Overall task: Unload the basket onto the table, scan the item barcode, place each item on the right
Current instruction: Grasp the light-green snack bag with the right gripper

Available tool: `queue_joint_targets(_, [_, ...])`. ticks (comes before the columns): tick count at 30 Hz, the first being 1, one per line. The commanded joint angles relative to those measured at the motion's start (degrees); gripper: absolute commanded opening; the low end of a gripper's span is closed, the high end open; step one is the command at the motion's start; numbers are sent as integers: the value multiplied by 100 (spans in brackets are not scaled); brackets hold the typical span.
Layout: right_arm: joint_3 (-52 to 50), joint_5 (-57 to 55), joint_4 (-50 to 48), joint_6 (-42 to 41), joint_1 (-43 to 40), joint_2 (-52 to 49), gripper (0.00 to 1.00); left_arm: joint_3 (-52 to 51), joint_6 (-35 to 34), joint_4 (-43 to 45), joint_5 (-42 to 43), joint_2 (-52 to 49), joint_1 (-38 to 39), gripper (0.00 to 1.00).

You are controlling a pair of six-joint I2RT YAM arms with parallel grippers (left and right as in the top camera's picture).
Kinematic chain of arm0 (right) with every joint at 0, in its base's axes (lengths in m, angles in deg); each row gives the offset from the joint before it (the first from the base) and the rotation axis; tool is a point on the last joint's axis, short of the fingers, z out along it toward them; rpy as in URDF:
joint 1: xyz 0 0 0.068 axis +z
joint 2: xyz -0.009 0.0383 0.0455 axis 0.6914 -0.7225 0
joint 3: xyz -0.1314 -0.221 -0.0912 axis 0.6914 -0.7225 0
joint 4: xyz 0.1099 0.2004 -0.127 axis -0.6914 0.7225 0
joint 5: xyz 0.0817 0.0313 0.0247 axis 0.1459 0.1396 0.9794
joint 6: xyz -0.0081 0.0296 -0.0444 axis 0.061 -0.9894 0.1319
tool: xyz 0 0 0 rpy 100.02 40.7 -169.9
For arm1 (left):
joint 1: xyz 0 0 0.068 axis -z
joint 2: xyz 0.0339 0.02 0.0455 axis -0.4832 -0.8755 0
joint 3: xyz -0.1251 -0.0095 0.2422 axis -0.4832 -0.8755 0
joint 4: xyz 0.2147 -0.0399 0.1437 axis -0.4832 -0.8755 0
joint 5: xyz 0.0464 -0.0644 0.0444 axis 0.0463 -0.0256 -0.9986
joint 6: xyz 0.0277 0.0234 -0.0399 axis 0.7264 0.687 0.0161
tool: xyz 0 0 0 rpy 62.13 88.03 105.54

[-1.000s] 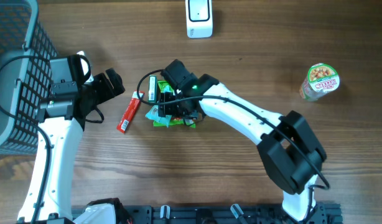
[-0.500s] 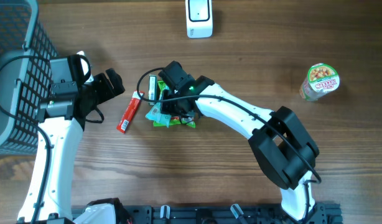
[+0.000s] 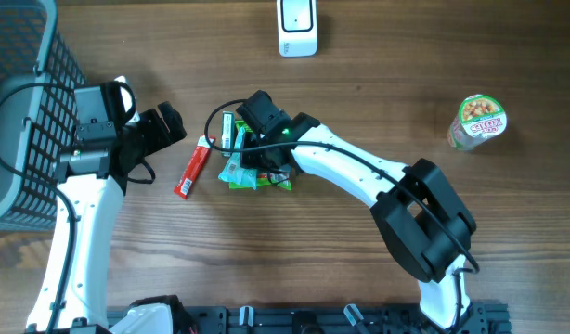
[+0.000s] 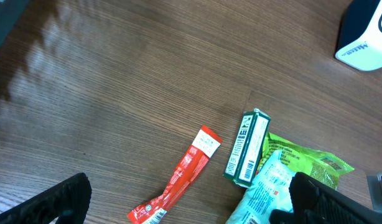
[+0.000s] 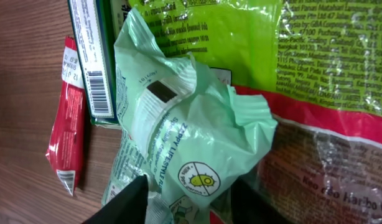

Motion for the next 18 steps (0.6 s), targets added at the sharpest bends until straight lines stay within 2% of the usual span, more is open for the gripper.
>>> queue_joint_targets(1, [-17, -175, -50, -262, 24, -173, 43, 66, 13, 15, 46, 13, 9, 100])
queue_joint_targets(3, [-17, -179, -166, -273, 24, -232, 43, 66, 13, 15, 46, 13, 9, 100])
queue_joint_targets(5, [-17, -190, -208, -306, 24, -313, 36, 66, 13, 15, 46, 13, 9, 100])
queue_joint_targets(7, [-17, -195, -197, -216, 22, -365, 20, 66, 13, 15, 46, 13, 9, 100])
queue_joint_targets(8, [-17, -190, -181, -144, 2, -365, 9, 66, 13, 15, 46, 13, 9, 100])
queue_joint_targets(9, [-13, -181, -179, -57, -28, -334, 4, 66, 13, 15, 46, 13, 9, 100])
queue_joint_targets(13, [-11, 42, -107, 387, -184, 2, 4, 66, 13, 15, 46, 13, 9, 100])
queue_joint_targets(18, [-11, 734, 101, 1528, -527, 933, 4, 66, 13, 15, 46, 13, 9, 100])
